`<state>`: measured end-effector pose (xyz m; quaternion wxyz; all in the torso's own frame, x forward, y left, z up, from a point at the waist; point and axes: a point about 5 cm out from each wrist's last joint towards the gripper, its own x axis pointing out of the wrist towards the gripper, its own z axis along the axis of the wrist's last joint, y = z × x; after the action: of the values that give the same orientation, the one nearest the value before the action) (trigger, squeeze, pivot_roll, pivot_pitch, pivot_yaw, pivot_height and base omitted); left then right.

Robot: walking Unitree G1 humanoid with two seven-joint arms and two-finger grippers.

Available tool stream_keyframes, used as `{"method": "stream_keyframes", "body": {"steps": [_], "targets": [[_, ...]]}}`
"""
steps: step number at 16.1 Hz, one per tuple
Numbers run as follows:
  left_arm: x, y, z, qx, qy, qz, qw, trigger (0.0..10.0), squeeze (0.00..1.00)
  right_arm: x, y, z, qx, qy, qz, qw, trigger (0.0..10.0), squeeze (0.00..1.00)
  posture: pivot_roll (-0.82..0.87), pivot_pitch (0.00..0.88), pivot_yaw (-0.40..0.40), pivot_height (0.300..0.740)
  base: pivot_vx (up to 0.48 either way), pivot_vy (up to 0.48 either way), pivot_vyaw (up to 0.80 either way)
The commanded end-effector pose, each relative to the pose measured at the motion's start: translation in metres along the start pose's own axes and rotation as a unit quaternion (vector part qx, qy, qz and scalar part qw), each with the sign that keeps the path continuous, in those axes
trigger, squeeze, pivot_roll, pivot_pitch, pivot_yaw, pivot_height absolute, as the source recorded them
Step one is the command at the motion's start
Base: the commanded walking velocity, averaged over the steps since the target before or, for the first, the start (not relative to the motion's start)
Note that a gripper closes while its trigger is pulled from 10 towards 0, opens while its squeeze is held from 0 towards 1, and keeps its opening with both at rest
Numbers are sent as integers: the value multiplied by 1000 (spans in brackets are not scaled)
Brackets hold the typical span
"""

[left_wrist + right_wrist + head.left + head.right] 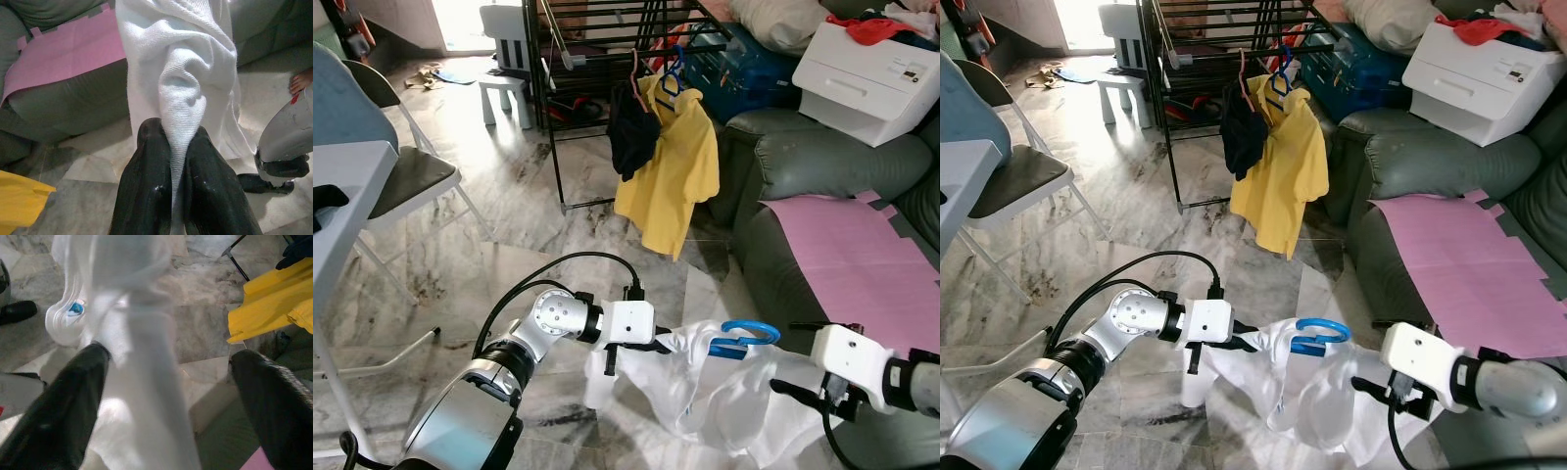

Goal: Hang hanger

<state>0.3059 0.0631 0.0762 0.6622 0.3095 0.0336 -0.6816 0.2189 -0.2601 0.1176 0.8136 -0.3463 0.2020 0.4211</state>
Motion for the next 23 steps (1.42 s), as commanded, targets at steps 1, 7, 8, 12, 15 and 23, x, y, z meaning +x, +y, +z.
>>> {"method": "stream_keyframes", "body": {"steps": [1, 7, 8, 12, 15, 23], "targets": [[-1, 11, 12, 23, -24, 17, 999, 0, 0, 3, 0, 1, -1, -5, 11, 1000, 392, 0, -65, 0, -30, 740, 0, 0, 0], [-1, 12, 13, 23, -29, 14, 999, 0, 0, 14, 0, 0, 20, -16, 35, 999, 0, 0, -59, 0, -31, 740, 0, 0, 0], [-1, 12, 14, 23, -29, 14, 999, 0, 0, 14, 1, 0, 22, -16, 40, 999, 0, 0, -59, 0, -31, 740, 0, 0, 0], [0, 12, 14, 23, -30, 15, 999, 0, 0, 11, 7, -5, 38, -8, 63, 997, 0, 0, -62, 0, -31, 740, 0, 0, 0], [1, 12, 15, 23, -31, 16, 999, 0, 0, 9, 10, -7, 43, -7, 70, 997, 0, 0, -65, 0, -31, 740, 0, 0, 0], [3, 13, 15, 21, -31, 21, 999, 0, 0, 7, 13, -8, 54, -4, 86, 995, 0, 0, -69, 0, -37, 740, 0, 0, 0]]}}
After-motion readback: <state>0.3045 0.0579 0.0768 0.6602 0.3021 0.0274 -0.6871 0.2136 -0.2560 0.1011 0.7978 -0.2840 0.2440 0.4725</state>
